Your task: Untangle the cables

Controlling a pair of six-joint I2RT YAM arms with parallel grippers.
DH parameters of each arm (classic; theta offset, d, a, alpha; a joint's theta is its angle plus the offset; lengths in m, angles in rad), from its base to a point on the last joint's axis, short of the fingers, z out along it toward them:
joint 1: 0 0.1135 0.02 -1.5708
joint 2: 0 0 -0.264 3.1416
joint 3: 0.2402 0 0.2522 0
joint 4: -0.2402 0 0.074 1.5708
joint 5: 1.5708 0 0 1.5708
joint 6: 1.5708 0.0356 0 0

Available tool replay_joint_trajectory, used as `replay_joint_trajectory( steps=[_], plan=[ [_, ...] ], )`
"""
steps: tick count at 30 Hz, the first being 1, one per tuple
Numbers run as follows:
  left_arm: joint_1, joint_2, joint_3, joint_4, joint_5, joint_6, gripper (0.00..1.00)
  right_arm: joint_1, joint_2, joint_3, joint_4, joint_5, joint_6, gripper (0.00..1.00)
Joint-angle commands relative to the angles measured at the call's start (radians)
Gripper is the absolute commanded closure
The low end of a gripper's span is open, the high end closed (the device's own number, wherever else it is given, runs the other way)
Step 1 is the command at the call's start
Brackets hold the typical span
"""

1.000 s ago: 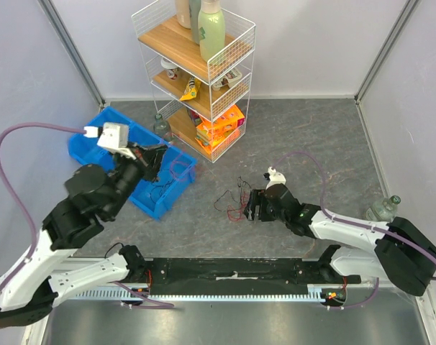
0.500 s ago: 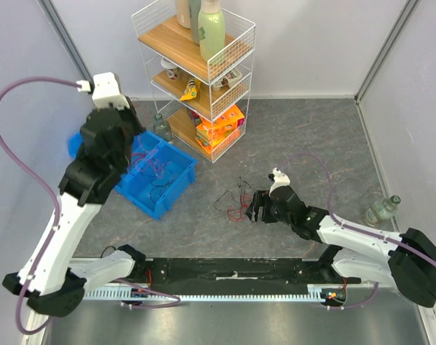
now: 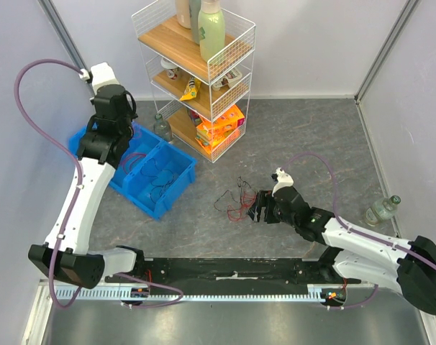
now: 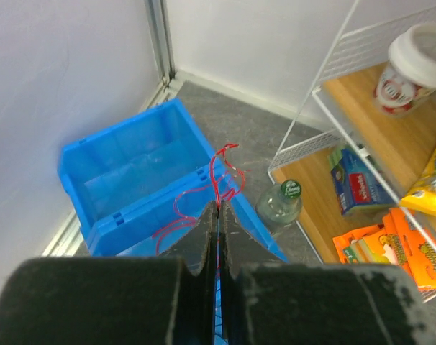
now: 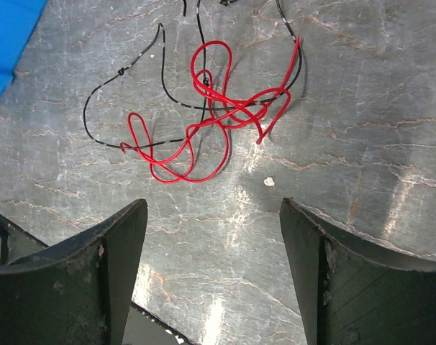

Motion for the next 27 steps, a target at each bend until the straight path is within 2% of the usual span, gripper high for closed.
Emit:
replay_joint_trajectory(
  steps=[1,9,10,11,14,15,19,21,24,27],
  plan=[
    [0.042,-0.026,-0.122,0.074,0.021,-0.140,0.98,-0.002,0.013,0.011,0.007,0.007,-0.001,0.18],
    [0.068,-0.075,-0.252,0.086,0.021,-0.249,0.98,-0.002,0.030,0.027,0.005,-0.001,-0.009,0.18],
    [0.071,-0.075,-0.267,0.094,0.013,-0.248,0.94,-0.002,0.033,0.030,0.005,-0.004,-0.009,0.18],
    [0.077,-0.075,-0.283,0.104,0.015,-0.246,0.81,-0.002,0.036,0.031,0.007,-0.004,-0.010,0.18],
    [0.092,-0.066,-0.287,0.072,0.028,-0.263,0.20,-0.002,0.043,0.038,0.007,-0.007,-0.009,0.18],
    [0.093,-0.069,-0.287,0.065,0.035,-0.273,0.08,0.000,0.045,0.038,0.007,-0.007,-0.010,0.18],
    [0.094,-0.120,-0.310,0.058,0.140,-0.304,0.05,-0.002,0.053,0.039,0.005,-0.004,-0.016,0.18],
    [0.096,-0.165,-0.346,0.063,0.267,-0.332,0.09,-0.002,0.060,0.045,0.001,-0.002,-0.023,0.18],
    [0.093,-0.218,-0.431,0.124,0.541,-0.346,0.18,-0.002,0.080,0.067,-0.004,-0.001,-0.042,0.18],
    [0.068,-0.242,-0.557,0.234,0.902,-0.392,0.28,-0.003,0.108,0.096,-0.019,0.011,-0.067,0.18]
  ],
)
